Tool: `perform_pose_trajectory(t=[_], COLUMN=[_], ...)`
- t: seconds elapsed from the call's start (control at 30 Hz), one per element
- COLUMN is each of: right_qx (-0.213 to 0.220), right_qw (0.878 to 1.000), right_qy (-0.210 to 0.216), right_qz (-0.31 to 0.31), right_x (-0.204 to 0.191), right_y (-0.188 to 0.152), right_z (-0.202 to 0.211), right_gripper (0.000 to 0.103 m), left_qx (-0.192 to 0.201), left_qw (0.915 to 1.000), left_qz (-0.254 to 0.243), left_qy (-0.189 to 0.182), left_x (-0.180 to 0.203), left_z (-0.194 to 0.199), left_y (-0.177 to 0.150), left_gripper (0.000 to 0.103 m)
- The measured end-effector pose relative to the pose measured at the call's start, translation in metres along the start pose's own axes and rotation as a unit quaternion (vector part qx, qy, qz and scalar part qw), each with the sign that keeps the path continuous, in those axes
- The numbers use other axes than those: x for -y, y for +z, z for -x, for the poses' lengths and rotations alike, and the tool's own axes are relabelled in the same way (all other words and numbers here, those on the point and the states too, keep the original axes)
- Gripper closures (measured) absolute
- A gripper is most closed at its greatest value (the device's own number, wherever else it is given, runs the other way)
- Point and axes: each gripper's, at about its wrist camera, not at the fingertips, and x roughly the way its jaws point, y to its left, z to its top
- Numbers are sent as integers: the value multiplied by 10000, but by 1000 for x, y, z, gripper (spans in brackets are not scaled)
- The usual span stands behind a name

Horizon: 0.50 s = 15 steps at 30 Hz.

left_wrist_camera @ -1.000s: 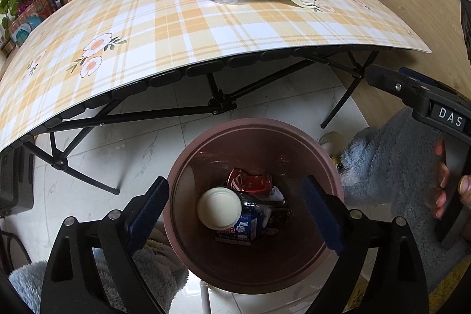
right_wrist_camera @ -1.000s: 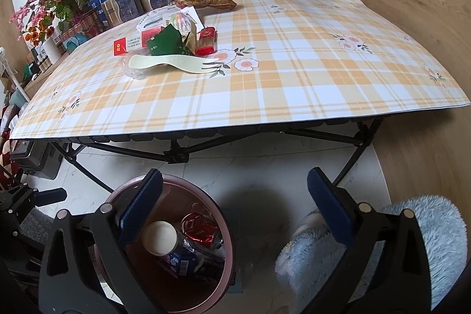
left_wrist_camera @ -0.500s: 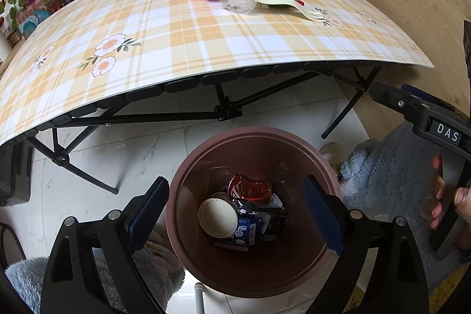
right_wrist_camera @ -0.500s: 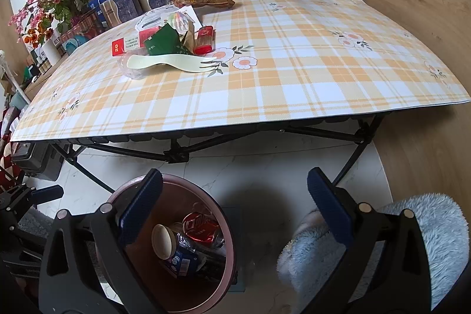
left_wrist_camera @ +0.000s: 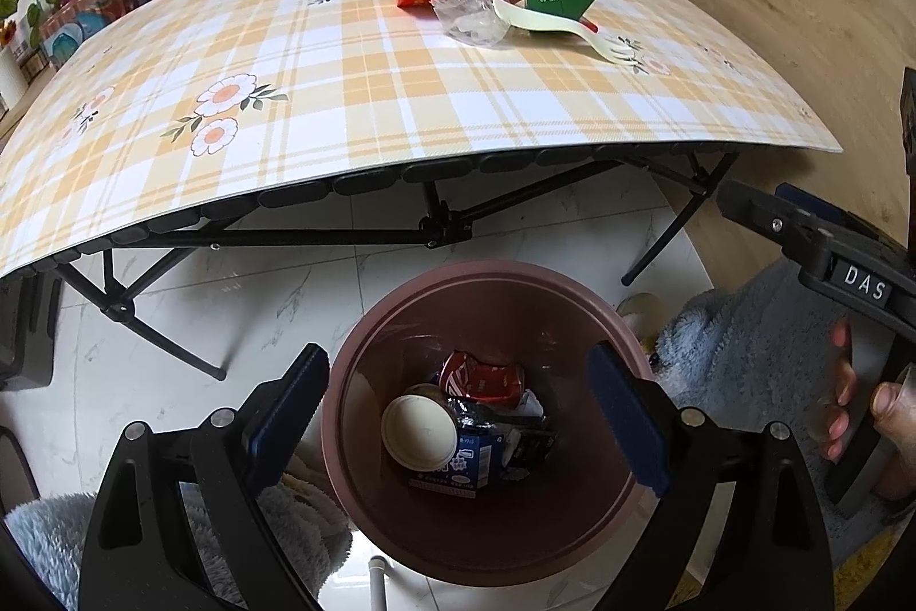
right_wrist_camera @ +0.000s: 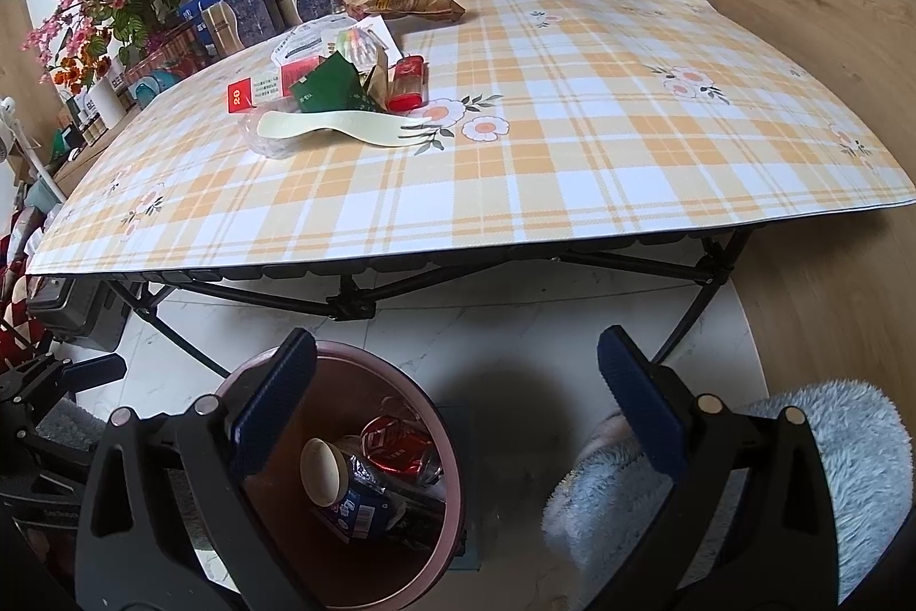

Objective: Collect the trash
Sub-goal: 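Move both grippers back over the remaining trash on the table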

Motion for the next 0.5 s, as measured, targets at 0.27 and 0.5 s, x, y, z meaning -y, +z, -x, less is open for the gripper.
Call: perform_pose_trajectory(t=[0.27,0.5], right_qx=[125,411], right_qw=[9999,9988], right_qy=[67,187], right_qz=[96,190], right_x=[-1,5], right_y=[7,32], right_z=[5,17], right_gripper=[6,6], left_qx=[240,822], left_qw=[9996,9945], left_qz=[111,610], left_qy=[-39,-206], left_x=[-1,-19], left_z=[9,33], left_y=[4,11], left_gripper=[13,13])
